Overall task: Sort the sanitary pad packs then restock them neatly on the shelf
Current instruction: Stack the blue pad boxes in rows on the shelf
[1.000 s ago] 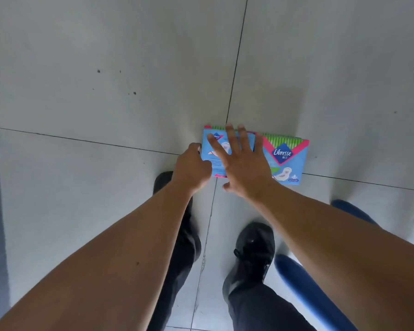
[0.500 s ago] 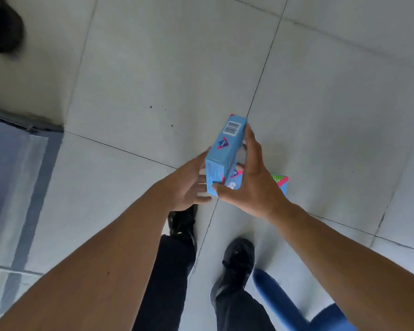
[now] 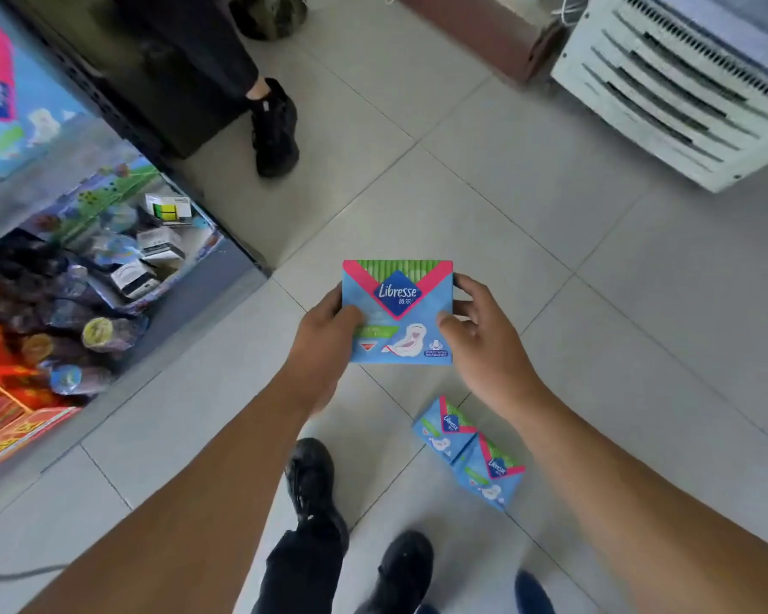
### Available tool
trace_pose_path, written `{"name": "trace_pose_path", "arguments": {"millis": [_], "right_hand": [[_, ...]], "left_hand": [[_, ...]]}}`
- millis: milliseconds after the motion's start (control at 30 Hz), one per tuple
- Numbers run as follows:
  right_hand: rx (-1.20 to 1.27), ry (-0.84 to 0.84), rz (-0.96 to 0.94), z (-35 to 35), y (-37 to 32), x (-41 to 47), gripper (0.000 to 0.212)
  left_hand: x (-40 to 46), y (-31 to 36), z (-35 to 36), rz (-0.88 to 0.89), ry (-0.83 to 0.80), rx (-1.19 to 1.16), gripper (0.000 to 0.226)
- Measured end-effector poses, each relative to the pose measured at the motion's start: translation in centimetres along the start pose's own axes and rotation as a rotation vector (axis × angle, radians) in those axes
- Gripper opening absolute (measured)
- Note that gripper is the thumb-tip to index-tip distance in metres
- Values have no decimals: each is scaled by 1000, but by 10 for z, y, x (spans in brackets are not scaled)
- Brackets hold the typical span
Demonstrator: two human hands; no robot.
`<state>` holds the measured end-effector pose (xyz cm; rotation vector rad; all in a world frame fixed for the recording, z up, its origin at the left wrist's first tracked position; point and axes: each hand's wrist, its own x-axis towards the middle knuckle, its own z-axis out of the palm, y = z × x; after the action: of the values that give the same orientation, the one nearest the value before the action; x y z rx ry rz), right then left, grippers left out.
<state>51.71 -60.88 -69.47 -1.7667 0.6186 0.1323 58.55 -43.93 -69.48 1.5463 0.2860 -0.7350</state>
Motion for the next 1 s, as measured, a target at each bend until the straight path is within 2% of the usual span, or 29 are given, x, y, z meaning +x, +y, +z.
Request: {"name": "trace_pose_path", "arguments": {"millis": [100, 267, 500, 700, 833, 1000], "right_hand": [[-23, -65, -53, 31, -39, -2, 39], [-41, -176, -177, 97, -109, 7, 37], [-140, -204, -426, 204, -210, 11, 42], [-125, -381, -542, 278, -261, 11, 43], [-258, -463, -585, 310, -282, 28, 52], [-438, -537, -699, 336, -322, 55, 49]], "left_hand": [[-24, 20, -41, 101, 140, -68, 46], [-51, 56, -116, 301, 312, -97, 37], [-84, 109, -232, 469, 551, -25, 37], [-95, 120, -313, 474, 691, 48, 42], [-84, 124, -345, 450, 759, 64, 40], [-60, 130, -387, 433, 835, 61, 42]]}}
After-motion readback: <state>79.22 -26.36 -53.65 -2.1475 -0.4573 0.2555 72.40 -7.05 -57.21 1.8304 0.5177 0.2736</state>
